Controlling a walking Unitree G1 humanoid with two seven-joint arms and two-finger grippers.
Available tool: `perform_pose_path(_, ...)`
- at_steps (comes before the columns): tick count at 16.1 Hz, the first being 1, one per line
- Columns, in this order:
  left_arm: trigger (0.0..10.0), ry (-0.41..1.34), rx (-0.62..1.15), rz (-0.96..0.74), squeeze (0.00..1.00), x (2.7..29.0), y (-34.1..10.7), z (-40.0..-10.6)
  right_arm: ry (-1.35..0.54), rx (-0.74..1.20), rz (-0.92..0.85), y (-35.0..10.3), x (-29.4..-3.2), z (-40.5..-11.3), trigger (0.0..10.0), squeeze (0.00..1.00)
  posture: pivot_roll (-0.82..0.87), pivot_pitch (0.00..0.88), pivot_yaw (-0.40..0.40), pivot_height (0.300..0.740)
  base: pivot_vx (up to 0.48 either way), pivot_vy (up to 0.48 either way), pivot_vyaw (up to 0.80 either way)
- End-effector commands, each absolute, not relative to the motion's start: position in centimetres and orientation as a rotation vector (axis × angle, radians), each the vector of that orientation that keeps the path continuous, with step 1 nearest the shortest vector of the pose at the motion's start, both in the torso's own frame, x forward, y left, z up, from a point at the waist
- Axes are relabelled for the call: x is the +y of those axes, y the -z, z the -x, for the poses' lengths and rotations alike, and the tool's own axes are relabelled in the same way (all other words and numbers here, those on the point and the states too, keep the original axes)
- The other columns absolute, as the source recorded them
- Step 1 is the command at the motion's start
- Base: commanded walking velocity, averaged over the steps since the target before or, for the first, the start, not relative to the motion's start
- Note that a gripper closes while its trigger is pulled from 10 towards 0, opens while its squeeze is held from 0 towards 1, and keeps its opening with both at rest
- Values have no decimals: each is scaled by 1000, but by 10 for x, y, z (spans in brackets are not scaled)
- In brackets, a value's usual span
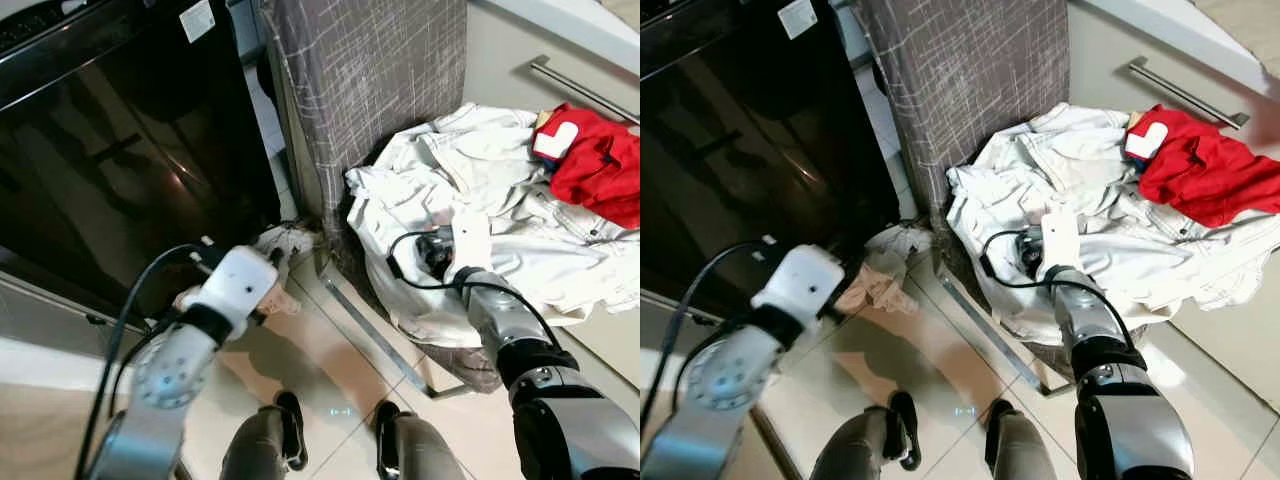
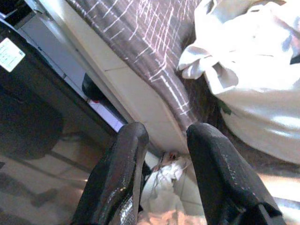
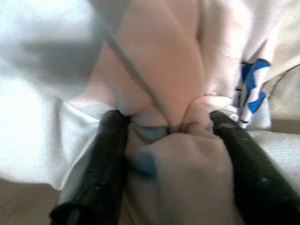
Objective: Clothes washing
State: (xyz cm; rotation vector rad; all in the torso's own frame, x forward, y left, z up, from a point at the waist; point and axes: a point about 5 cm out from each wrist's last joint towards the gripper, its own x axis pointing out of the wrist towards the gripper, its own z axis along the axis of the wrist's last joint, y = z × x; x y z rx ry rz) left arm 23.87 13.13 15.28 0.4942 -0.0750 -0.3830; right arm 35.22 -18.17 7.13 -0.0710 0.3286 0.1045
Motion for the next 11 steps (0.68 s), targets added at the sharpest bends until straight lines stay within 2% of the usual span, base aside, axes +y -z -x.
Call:
perform_pose_path(1, 10000, 386, -66, -498, 0, 131, -148, -238, -111, 411, 30, -51, -179, -340, 0, 0, -14, 249, 44, 740, 0, 0, 0)
perform_pose_path(6, 10000, 393, -105, -475, 0, 120, -147, -255, -113, 284, -18, -82, -174, -355, 0, 0, -64, 173, 42, 740, 0, 0, 0)
perform_pose_path(7, 10000, 409, -128, -458, 0, 113, -146, -263, -135, 190, -20, -107, -170, -362, 0, 0, -85, 117, 40, 740, 0, 0, 0)
perform_pose_path(11, 10000, 437, -184, -424, 0, 99, -147, -279, -137, -5, 14, -166, -173, -378, 0, 0, -111, 32, 46, 740, 0, 0, 0)
